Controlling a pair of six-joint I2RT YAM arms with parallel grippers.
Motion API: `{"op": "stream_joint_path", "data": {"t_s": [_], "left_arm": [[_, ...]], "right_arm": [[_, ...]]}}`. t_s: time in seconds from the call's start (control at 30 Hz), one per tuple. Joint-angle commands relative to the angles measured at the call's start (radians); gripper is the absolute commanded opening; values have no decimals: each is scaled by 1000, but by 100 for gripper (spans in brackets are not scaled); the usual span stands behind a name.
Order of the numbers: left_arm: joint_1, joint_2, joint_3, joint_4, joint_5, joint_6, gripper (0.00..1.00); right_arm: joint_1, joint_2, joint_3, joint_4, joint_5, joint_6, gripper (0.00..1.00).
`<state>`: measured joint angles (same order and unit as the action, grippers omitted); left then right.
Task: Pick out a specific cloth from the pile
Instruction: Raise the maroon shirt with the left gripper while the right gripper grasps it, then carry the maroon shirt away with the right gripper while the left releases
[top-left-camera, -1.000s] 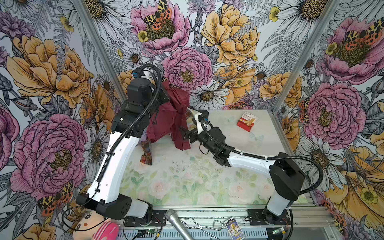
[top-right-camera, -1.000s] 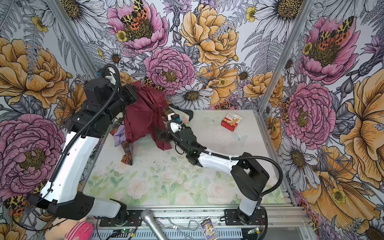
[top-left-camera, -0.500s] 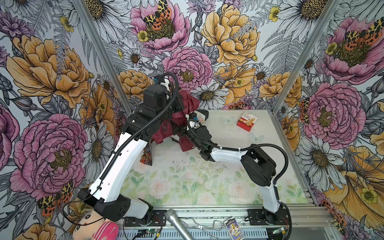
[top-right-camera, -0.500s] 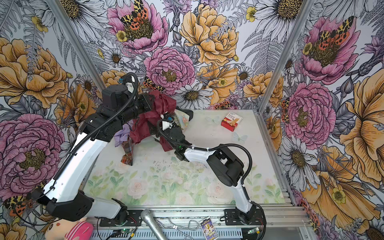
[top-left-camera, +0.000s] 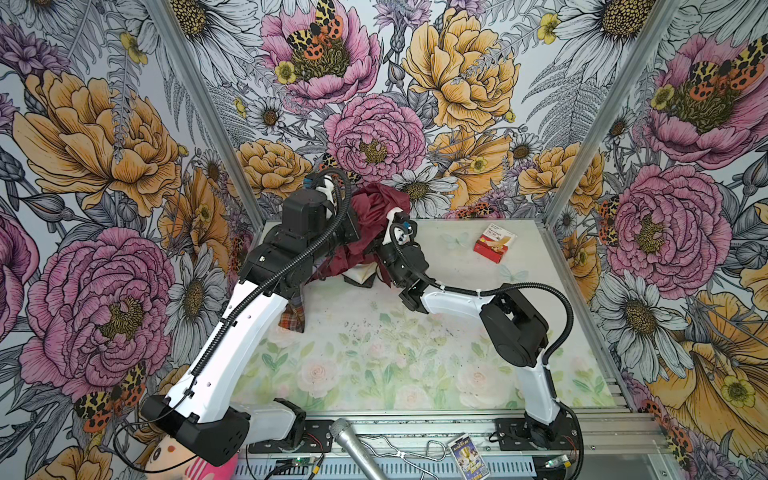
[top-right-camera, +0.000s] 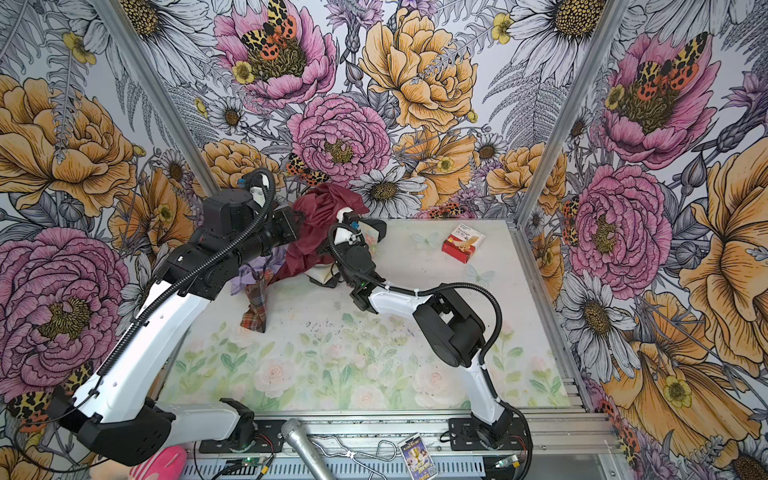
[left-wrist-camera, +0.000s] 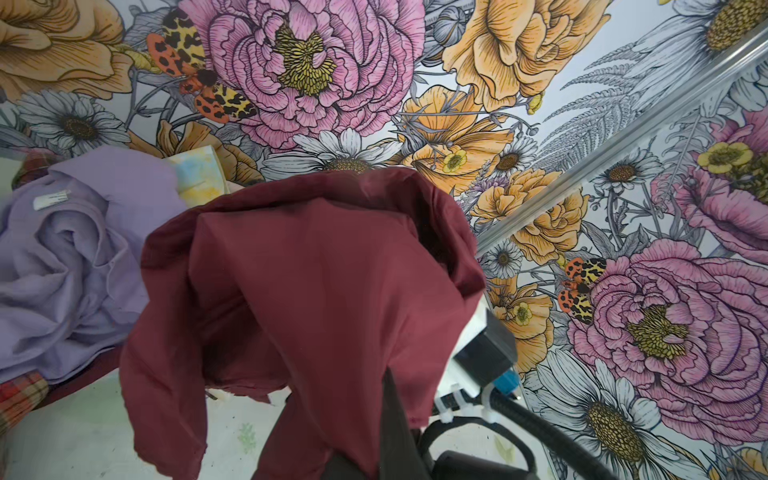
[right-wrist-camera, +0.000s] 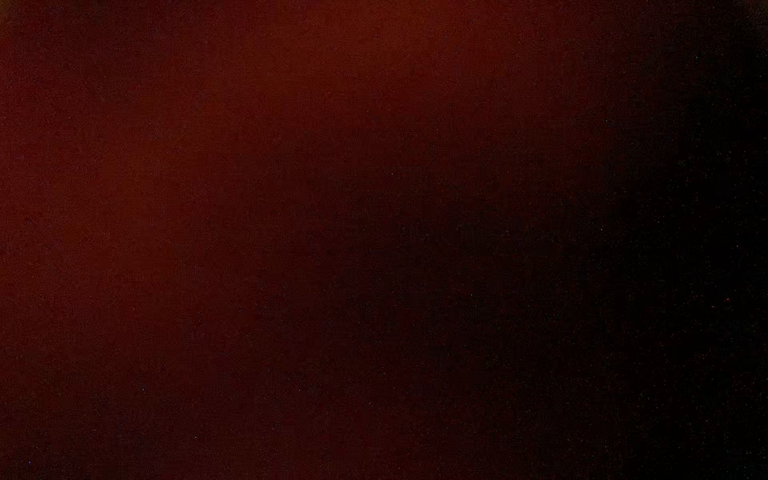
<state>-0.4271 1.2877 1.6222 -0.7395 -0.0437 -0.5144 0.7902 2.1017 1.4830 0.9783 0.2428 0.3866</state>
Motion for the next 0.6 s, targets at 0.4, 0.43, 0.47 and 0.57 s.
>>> {"op": "stream_joint_path", "data": {"t_s": [0.4, 0.43, 0.47, 0.57], "left_arm": [[151, -96, -322, 266, 171, 0, 23], [149, -96, -330, 277, 171, 6, 25], [147, -98, -335, 283, 170, 11, 28], [140, -106, -357, 314, 171, 25, 38]], "right_arm": [[-113, -257, -7, -316, -9, 650, 0], [-119, -273, -7, -337, 5, 693, 0], [-125, -283, -9, -357, 18, 736, 0], [-148, -310, -21, -378, 39, 884, 0]]}}
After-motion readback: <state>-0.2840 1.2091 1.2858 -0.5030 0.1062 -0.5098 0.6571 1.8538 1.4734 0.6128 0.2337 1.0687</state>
